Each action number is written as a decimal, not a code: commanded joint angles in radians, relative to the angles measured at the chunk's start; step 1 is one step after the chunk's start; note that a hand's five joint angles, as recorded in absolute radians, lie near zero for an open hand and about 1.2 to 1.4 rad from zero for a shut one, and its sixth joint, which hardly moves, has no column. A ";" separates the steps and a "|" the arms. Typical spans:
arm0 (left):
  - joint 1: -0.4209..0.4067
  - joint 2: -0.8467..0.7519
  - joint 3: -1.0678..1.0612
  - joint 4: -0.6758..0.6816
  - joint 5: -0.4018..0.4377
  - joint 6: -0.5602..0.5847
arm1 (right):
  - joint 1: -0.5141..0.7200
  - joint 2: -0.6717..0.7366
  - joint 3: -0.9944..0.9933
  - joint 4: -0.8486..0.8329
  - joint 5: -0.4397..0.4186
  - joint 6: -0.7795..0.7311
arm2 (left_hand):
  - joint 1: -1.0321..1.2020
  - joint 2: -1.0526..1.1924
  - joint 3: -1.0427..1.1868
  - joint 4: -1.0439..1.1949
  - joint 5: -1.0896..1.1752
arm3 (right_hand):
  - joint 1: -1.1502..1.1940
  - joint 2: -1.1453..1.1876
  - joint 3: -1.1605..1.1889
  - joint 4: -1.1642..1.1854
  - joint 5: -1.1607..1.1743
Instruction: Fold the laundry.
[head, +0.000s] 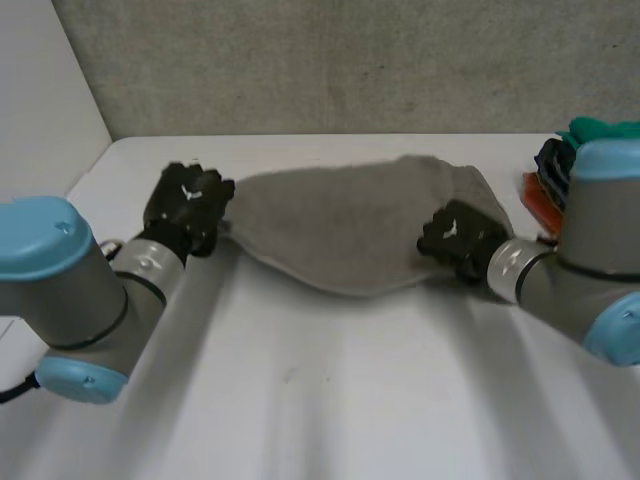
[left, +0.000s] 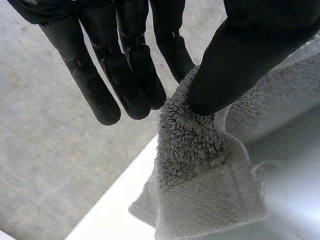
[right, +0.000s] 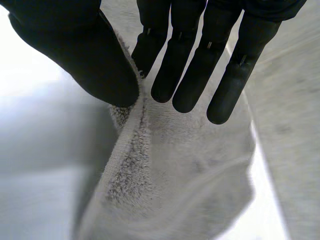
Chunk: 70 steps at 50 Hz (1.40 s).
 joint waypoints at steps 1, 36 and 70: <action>-0.003 -0.018 -0.005 0.021 -0.001 0.000 | -0.014 0.044 0.054 -0.175 0.022 0.204 | 0.253 0.199 0.203 0.194 0.230 | -0.785 -0.800 -0.807 -0.808 -0.808; 0.033 -0.022 0.181 0.001 -0.002 -0.098 | -0.331 0.030 0.214 -0.212 -0.070 0.216 | 0.253 0.199 0.203 0.194 0.230 | -0.639 -0.655 -0.662 -0.663 -0.663; 0.042 -0.064 0.273 -0.163 -0.008 -0.101 | -0.310 0.080 0.018 -0.194 -0.053 0.421 | 0.253 0.199 0.203 0.194 0.230 | 0.287 0.272 0.265 0.263 0.264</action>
